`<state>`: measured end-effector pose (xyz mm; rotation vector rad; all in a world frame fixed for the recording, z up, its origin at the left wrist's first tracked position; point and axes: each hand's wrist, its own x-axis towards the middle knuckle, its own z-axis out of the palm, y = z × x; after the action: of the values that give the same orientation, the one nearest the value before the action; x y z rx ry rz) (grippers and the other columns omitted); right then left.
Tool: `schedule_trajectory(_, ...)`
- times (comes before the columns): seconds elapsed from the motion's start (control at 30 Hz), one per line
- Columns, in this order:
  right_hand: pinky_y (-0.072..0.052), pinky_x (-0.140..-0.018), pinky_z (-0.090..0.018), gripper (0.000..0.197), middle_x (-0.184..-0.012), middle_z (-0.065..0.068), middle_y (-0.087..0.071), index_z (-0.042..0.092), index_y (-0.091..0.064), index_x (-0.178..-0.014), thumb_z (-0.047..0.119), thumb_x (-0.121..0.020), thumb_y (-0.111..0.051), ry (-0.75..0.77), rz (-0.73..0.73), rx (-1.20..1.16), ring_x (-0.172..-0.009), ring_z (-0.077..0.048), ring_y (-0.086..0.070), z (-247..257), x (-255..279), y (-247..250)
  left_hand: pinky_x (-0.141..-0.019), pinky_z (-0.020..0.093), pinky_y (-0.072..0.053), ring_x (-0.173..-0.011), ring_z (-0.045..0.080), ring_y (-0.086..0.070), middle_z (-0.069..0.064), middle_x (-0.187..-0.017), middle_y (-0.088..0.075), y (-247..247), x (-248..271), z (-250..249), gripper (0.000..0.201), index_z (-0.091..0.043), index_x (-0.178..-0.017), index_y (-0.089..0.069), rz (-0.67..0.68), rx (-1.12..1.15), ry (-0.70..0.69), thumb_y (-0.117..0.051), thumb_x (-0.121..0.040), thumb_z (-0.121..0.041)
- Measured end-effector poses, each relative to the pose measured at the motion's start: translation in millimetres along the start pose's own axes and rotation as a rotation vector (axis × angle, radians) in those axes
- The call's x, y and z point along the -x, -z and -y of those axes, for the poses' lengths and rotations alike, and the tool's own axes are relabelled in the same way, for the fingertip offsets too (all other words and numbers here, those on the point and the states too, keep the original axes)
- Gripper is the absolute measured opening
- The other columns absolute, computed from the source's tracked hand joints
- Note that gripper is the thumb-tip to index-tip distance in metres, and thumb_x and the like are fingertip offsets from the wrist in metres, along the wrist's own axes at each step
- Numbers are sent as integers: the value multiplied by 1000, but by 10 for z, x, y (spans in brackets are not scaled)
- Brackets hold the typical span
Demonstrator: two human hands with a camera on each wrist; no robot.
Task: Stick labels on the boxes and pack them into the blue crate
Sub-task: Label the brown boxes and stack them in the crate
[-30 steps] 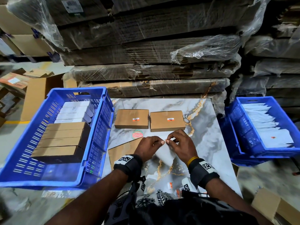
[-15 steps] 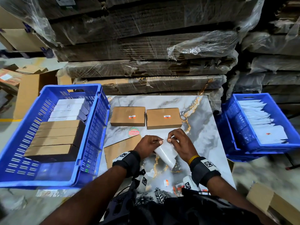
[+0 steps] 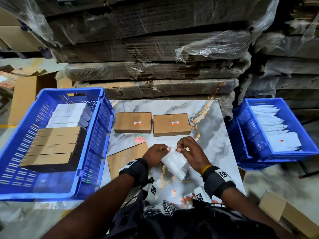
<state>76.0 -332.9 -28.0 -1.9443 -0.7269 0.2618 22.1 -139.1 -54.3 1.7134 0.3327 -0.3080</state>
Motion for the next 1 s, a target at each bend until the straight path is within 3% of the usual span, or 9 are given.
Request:
schedule_trajectory(0.1,-45,-83,-23,15,-95,2,-55,27,-58,-87,12,-87,-58,-51,-44,-106,-92,-12,-56,27,21,-9,-59,36,-50,-69,22,-56,8,-77,-58,7,-69,67,31,-7,-84,-63,-6,-134,45,-55,-97,-34)
schedule_trajectory(0.2,-50,-85,-38,7,-99,4,-59,28,-59,-89,21,-89,-58,-150,-120,-230,-99,-18,-59,23,0,5,-80,33,-46,-93,29,-60,15,-97,-65,-19,-135,161,32,0,-95,-66,-7,-396,55,-51,-100,-27)
schedule_trajectory(0.3,-52,-85,-43,3,-98,4,-65,26,-60,-89,23,-90,-61,-211,-164,-232,-99,-20,-62,11,-67,27,-89,26,-40,-114,27,-58,12,-120,-65,-49,-186,252,28,-5,-110,-68,-17,-503,87,-51,-100,-23)
schedule_trajectory(0.5,-48,-76,-25,13,-82,-2,-64,22,-61,-82,14,-87,-70,-295,-84,-154,-76,-10,-56,61,-192,-160,-105,22,-34,-126,20,-53,6,-141,-53,-39,-113,289,48,-16,-145,-45,2,-367,136,-54,-99,-27)
schedule_trajectory(0.6,-49,-72,-21,20,-78,4,-62,23,-61,-80,7,-83,-72,-308,-20,-150,-71,-7,-55,115,-281,-340,-113,33,-34,-131,20,-49,6,-141,-54,42,48,377,58,-15,-149,-37,21,-259,160,-59,-96,-28)
schedule_trajectory(0.7,-54,-76,-34,27,-79,0,-66,25,-61,-77,0,-81,-70,-310,64,-93,-75,-21,-63,133,-396,-553,-103,29,-44,-118,18,-60,3,-130,-63,197,228,501,44,-17,-136,-56,-96,-343,115,-63,-93,-23)
schedule_trajectory(0.8,-52,-70,-30,24,-73,-2,-62,23,-62,-82,-2,-81,-64,-314,276,11,-69,-18,-61,207,-525,-835,-64,26,-53,-66,13,-65,8,-89,-71,474,386,583,31,-12,-120,-65,-274,-108,241,-60,-90,-8)
schedule_trajectory(0.87,-48,-66,-22,23,-79,-6,-66,22,-63,-87,0,-82,-60,-309,418,94,-71,-18,-61,245,-609,-1044,-45,22,-39,-40,10,-51,9,-66,-61,647,483,604,27,-4,-118,-59,-292,87,331,-56,-91,1)
schedule_trajectory(1.0,-51,-78,-29,19,-98,-6,-71,23,-64,-94,7,-85,-59,-277,637,221,-87,-24,-65,304,-782,-1460,-43,21,-38,-39,15,-48,14,-68,-57,895,655,594,10,-10,-98,-63,-297,141,389,-60,-92,-3)
